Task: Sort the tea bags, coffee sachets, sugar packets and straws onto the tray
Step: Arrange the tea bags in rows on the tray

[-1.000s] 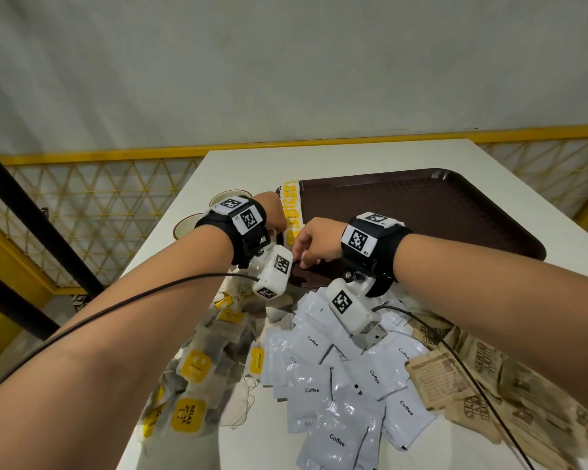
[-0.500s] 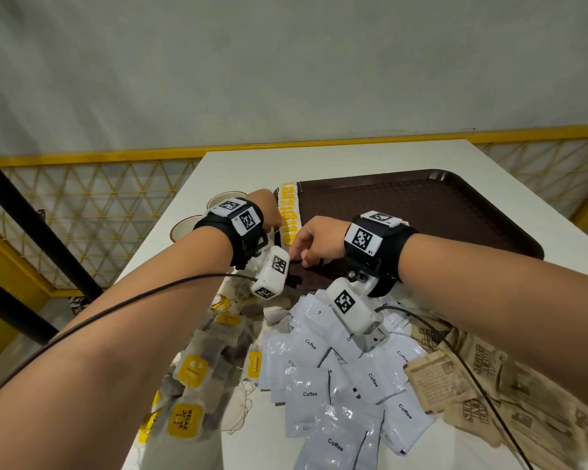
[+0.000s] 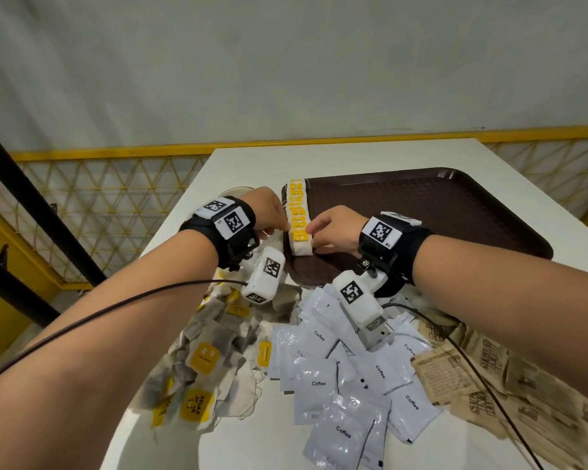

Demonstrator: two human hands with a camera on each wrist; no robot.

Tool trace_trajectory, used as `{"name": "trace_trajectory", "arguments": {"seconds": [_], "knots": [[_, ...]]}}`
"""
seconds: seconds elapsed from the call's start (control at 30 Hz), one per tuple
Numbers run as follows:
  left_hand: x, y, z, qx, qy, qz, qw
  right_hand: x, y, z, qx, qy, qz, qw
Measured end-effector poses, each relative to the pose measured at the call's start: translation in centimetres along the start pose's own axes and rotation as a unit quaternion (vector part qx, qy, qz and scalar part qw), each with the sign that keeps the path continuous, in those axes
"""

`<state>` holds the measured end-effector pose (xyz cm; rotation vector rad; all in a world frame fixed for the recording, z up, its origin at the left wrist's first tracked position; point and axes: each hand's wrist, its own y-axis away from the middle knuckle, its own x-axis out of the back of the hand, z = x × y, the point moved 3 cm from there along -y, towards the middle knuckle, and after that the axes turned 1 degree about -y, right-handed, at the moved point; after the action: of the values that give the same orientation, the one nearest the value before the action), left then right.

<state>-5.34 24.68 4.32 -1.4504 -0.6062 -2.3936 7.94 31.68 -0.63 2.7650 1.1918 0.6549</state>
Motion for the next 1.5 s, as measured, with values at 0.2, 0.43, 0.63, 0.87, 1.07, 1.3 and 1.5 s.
{"name": "trace_trajectory", "arguments": {"seconds": [0.2, 0.43, 0.63, 0.87, 1.07, 1.3, 1.5], "knots": [[3.3, 4.2, -3.6, -0.037, 0.011, -0.079, 0.996, -0.7, 1.2, -2.1, 0.056, 0.073, -0.036, 0.995], [3.4, 8.6, -8.4, -0.058, -0.238, -0.106, 0.964, -8.0, 4.7, -4.8, 0.159, 0.397, -0.201, 0.881], [2.2, 8.4, -10.5, 0.022, -0.15, -0.16, 0.975, -11.2, 4.4, -4.8, 0.194, 0.533, -0.216, 0.795], [2.6, 7.7, -10.3, 0.0, -0.119, -0.145, 0.982, -10.3, 3.7, -5.2, 0.22, 0.516, -0.147, 0.815], [6.1, 9.2, -7.8, -0.055, -0.02, -0.017, 0.998, -5.2, 5.6, -6.4, 0.152, 0.135, -0.096, 0.974], [2.3, 9.4, -1.1, -0.113, 0.412, 0.014, 0.904, 0.3, 10.4, -2.6, -0.028, -0.375, -0.167, 0.911], [-5.1, 8.6, 3.6, -0.07, 0.619, -0.009, 0.782, 2.6, 12.3, 1.6, -0.023, -0.521, -0.077, 0.85]]}}
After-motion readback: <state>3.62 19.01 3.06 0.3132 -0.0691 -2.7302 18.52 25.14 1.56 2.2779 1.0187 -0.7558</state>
